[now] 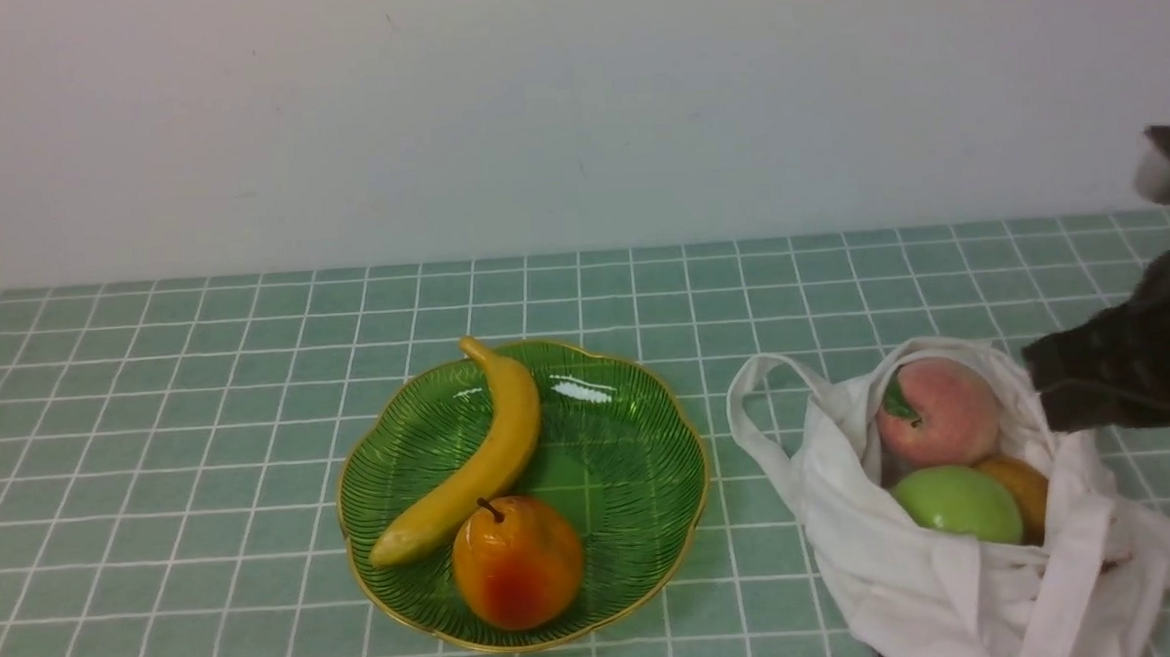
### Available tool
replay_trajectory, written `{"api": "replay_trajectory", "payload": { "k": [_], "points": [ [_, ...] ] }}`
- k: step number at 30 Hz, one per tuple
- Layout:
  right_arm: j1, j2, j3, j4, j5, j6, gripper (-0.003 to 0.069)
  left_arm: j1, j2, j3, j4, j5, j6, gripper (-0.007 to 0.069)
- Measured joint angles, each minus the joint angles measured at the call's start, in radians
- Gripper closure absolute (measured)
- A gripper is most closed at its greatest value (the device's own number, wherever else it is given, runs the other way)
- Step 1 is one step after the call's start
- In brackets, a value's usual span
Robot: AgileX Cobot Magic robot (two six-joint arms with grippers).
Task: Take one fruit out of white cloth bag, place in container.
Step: 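Reach into the cloth bag and grasp a fruit inside it with the right gripper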
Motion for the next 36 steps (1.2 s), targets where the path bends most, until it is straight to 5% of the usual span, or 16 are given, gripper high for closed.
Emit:
{"api": "replay_trajectory", "payload": {
  "k": [5,10,11,17,31,36],
  "points": [
    [0.09,0.149,-0.055,-0.156,-0.014,0.115,0.0534,0.0,0.0,0.0,0.0,0.0,0.0,0.0632],
    [0.13,0.237,-0.087,-0.207,-0.029,0.18,0.0319,0.0,0.0,0.0,0.0,0.0,0.0,0.0632],
    [0.138,0.263,-0.1,-0.209,-0.037,0.198,0.0214,0.0,0.0,0.0,0.0,0.0,0.0,0.0632],
    [0.143,0.325,-0.11,-0.218,-0.044,0.209,-0.0006,0.0,0.0,0.0,0.0,0.0,0.0,0.0632],
    [0.145,0.408,-0.12,-0.209,0.001,0.227,-0.0032,0.0,0.0,0.0,0.0,0.0,0.0,0.0632],
    [0.145,0.419,-0.129,-0.212,0.011,0.228,0.0018,0.0,0.0,0.0,0.0,0.0,0.0,0.0632]
  ]
}}
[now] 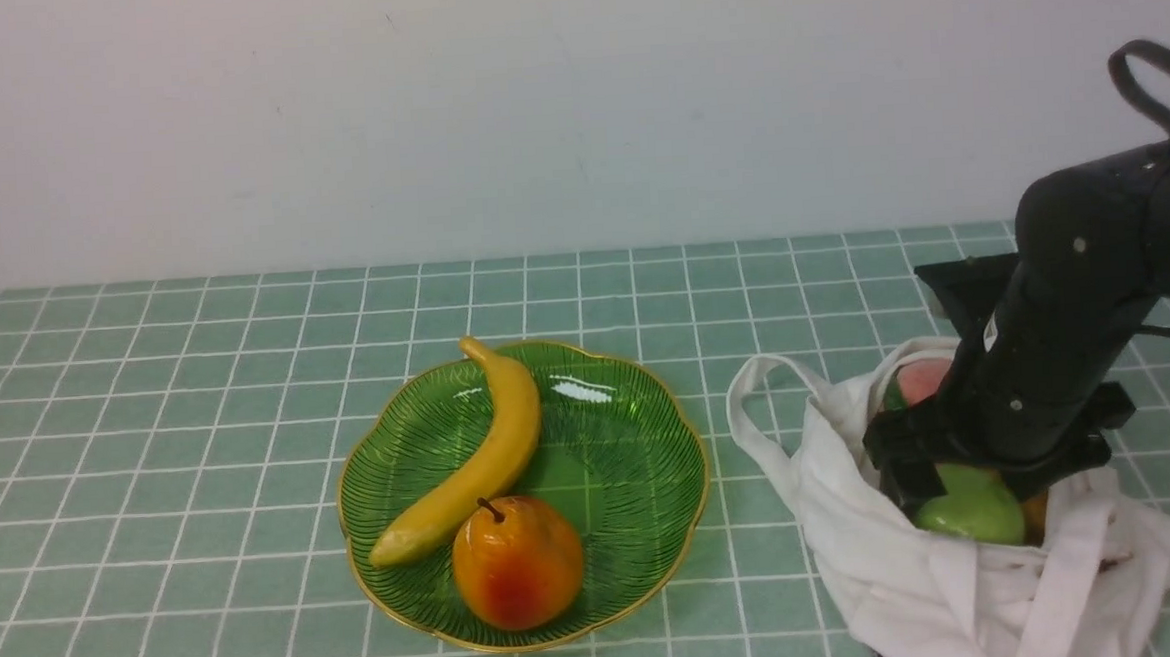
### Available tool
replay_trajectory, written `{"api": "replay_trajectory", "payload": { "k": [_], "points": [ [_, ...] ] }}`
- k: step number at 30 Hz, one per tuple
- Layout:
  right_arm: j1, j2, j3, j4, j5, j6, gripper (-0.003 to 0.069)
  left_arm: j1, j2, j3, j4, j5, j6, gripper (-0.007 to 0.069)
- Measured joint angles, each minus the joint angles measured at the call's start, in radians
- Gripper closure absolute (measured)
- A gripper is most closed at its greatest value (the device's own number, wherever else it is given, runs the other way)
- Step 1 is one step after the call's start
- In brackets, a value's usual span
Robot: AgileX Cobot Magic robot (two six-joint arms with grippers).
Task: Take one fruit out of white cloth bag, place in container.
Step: 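Reach into the cloth bag and grasp a fruit inside it with the right gripper, then move the fruit from the bag and place it onto the plate with the right gripper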
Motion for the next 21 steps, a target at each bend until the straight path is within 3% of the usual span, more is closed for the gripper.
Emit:
{"api": "replay_trajectory", "payload": {
  "k": [11,21],
  "points": [
    [0.0,-0.039,0.008,-0.024,0.062,0.0,0.0035,0.0,0.0,0.0,0.0,0.0,0.0,0.0632],
    [0.0,-0.286,0.012,-0.098,0.065,0.004,0.0035,0.0,0.0,0.0,0.0,0.0,0.0,0.0632]
  ]
}}
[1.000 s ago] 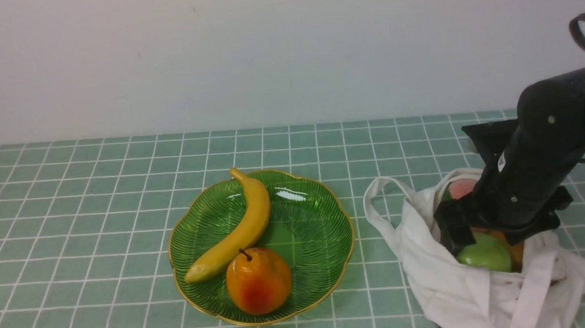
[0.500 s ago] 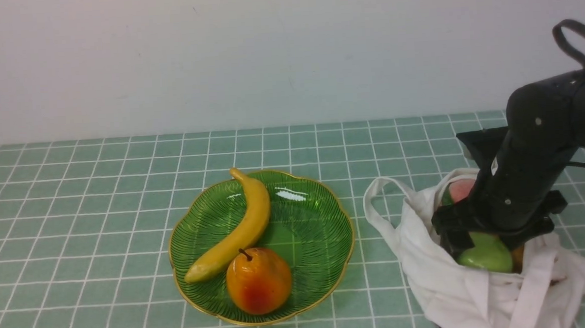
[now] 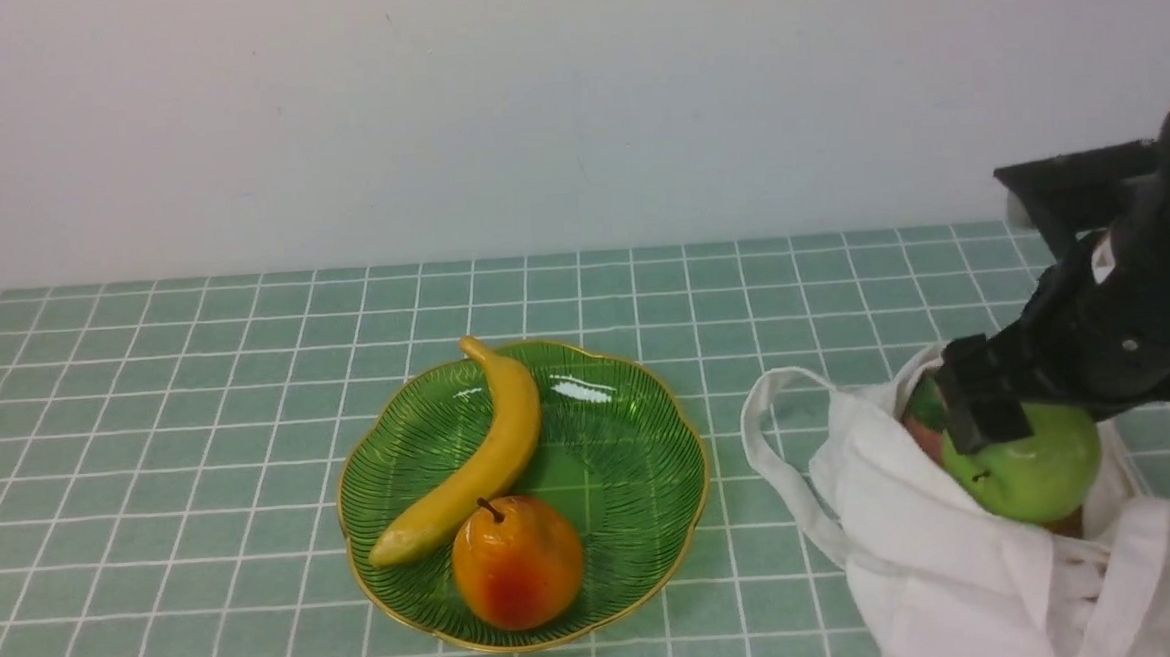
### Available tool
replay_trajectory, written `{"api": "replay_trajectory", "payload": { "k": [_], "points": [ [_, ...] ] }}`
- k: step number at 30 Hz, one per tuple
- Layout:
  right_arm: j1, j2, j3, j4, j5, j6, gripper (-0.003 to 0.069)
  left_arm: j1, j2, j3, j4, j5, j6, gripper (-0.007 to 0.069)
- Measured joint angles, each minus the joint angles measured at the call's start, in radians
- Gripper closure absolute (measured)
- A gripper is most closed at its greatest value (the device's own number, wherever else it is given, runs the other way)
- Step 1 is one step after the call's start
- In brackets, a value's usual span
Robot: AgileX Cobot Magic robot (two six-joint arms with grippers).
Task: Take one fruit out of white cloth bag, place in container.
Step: 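Move the fruit from the bag and place it onto the plate with the right gripper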
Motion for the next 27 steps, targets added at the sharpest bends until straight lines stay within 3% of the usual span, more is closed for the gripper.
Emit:
{"api": "replay_trajectory", "payload": {
  "k": [8,14,18,23,27],
  "points": [
    [0.0,-0.107,-0.05,-0.042,-0.019,0.022,0.0035,0.0,0.0,0.0,0.0,0.0,0.0,0.0632],
    [0.025,-0.106,-0.157,0.172,-0.058,-0.06,0.0035,0.0,0.0,0.0,0.0,0.0,0.0,0.0632],
    [0.149,-0.06,-0.178,0.296,-0.206,-0.186,0.0035,0.0,0.0,0.0,0.0,0.0,0.0,0.0632],
    [0.287,0.091,-0.178,0.296,-0.321,-0.245,0.0035,0.0,0.0,0.0,0.0,0.0,0.001,0.0632],
    [0.332,0.216,-0.184,0.25,-0.373,-0.255,0.0035,0.0,0.0,0.0,0.0,0.0,0.001,0.0632]
  ]
}}
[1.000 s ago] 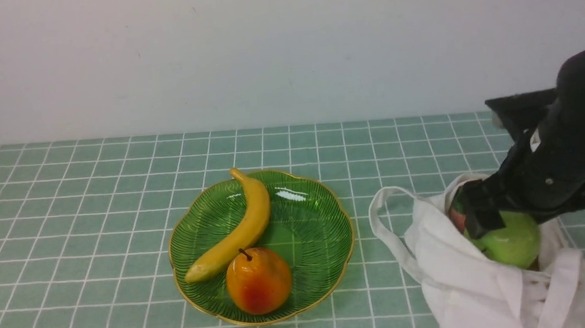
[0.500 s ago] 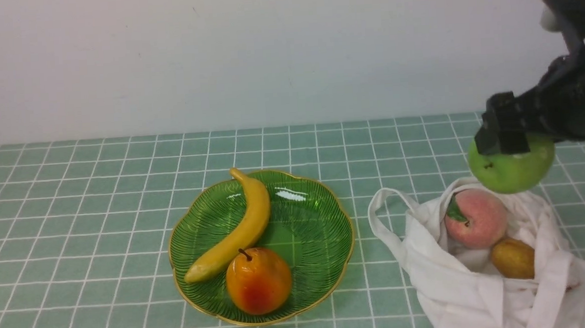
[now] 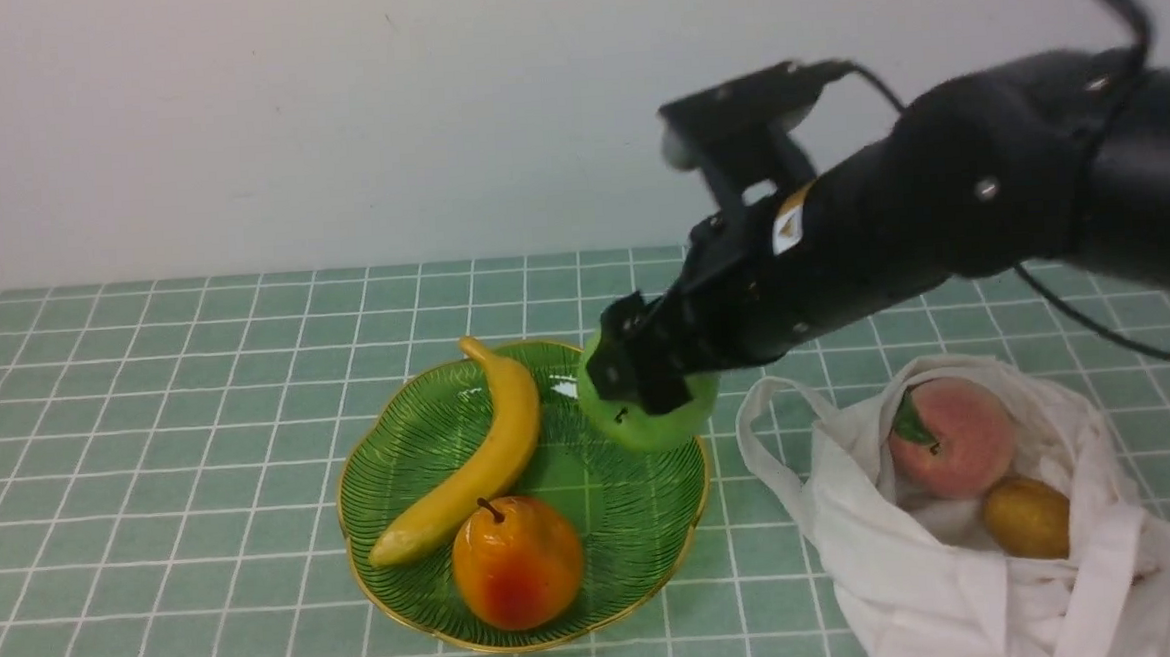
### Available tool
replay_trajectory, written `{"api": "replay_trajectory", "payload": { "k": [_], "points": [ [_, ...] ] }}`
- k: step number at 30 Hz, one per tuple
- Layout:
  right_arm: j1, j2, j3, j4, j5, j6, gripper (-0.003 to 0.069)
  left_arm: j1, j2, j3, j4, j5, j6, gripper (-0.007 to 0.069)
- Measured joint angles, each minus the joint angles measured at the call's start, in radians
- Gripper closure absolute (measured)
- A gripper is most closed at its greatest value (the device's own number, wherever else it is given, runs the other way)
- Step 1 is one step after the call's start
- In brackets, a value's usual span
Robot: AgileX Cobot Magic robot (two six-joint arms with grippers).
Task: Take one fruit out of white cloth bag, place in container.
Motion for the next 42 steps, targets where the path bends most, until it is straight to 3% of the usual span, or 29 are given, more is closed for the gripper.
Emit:
{"api": "replay_trajectory", "payload": {
  "k": [9,14,25,29,34,36,38,42],
  "points": [
    [0.025,0.194,-0.034,-0.04,-0.028,0.032,0.0035,0.0,0.0,0.0,0.0,0.0,0.0,0.0632],
    [0.025,0.195,-0.065,-0.038,-0.009,0.063,-0.0022,0.0,0.0,0.0,0.0,0.0,0.0,0.0632],
    [0.027,0.195,-0.269,-0.05,0.279,0.114,-0.0029,0.0,0.0,0.0,0.0,0.0,0.0,0.0632],
    [0.027,0.19,-0.375,-0.142,0.441,0.197,0.0083,0.0,0.0,0.0,0.0,0.0,0.0,0.0632],
    [0.028,0.105,-0.422,-0.311,0.565,0.26,0.0421,0.0,0.0,0.0,0.0,0.0,0.0,0.0632],
    [0.028,0.004,-0.422,-0.355,0.575,0.299,0.0599,0.0,0.0,0.0,0.0,0.0,0.0,0.0632],
    [0.028,-0.106,-0.422,-0.356,0.58,0.332,0.0649,0.0,0.0,0.0,0.0,0.0,0.0,0.0632],
    [0.028,-0.354,-0.423,-0.349,0.588,0.365,0.0671,0.0,0.0,0.0,0.0,0.0,0.0,0.0632]
  ]
}}
